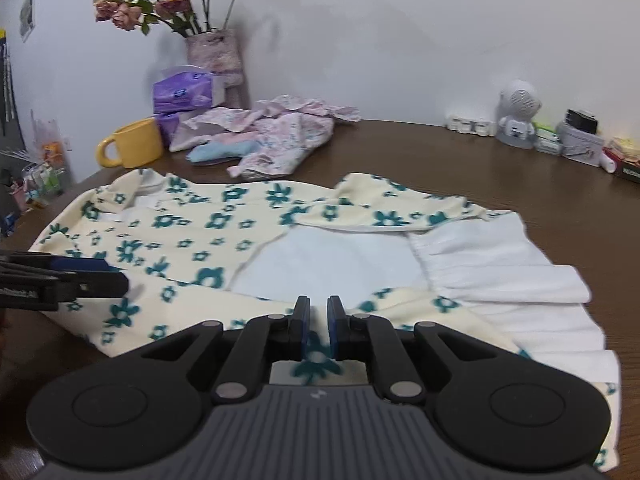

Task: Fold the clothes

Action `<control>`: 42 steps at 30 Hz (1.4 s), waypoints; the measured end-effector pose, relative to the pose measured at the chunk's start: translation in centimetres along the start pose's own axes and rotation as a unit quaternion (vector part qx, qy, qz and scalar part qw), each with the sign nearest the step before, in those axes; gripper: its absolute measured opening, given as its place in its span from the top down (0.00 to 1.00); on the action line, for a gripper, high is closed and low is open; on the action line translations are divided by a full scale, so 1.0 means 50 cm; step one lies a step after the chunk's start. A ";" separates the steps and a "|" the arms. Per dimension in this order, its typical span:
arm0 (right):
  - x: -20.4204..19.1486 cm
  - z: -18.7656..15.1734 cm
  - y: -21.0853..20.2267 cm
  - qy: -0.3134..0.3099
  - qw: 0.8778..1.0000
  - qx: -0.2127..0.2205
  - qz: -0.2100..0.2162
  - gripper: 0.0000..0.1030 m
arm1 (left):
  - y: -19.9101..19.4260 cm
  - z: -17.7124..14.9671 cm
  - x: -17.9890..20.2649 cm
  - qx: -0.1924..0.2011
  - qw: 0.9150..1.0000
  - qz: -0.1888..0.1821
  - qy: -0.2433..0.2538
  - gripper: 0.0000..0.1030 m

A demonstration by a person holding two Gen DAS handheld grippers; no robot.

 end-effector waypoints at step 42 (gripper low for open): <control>0.157 -0.067 -0.070 0.018 0.996 -0.003 -0.091 0.86 | 0.005 -0.008 0.014 0.002 1.000 0.013 0.020 0.37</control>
Point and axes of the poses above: each gripper's, at about its wrist camera, not at the fingertips, and y roughly the way its jaws point, x to its right, z to its top, the point moved 2 cm from there along y, roughly the way its jaws point, and after that the axes turned 12 degrees about -z, right-handed, at the moved point
